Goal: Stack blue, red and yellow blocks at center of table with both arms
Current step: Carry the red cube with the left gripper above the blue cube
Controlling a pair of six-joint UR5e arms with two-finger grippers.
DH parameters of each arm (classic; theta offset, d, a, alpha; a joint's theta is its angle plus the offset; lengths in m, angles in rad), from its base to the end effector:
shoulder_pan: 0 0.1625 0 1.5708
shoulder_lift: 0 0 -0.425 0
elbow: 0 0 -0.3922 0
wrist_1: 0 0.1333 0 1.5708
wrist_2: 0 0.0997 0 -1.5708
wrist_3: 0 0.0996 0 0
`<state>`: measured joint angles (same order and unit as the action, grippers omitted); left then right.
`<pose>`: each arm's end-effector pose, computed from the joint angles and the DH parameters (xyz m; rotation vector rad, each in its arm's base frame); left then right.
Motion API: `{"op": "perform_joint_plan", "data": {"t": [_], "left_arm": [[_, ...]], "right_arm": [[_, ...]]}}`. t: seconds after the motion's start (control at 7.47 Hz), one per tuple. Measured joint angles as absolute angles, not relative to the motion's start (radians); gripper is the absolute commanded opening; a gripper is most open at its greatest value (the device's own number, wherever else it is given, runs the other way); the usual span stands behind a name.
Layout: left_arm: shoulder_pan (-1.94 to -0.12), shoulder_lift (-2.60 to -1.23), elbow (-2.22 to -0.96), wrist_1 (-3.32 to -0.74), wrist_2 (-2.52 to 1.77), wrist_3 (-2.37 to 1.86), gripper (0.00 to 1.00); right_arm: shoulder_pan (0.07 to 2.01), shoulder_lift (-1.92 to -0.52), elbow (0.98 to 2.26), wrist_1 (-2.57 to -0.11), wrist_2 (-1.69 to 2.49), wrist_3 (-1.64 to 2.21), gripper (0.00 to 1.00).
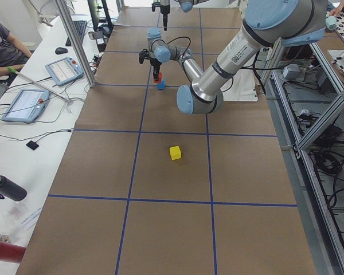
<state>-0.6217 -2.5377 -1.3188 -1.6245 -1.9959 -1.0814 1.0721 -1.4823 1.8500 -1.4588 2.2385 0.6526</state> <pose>0.5809 -0.5297 0.1427 0.0560 0.8550 0.0392 -0.1897 -0.4980 0.4682 0.0308 -0.7995 -0.0145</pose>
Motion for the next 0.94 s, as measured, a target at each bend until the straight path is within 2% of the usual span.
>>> {"op": "perform_joint_plan", "data": {"t": [0.94], "left_arm": [[-0.595, -2.562, -1.3, -1.607, -1.961, -1.099, 0.0]], "right_arm": [[1.072, -1.481, 1.85, -1.458, 2.238, 0.653, 1.0]]}}
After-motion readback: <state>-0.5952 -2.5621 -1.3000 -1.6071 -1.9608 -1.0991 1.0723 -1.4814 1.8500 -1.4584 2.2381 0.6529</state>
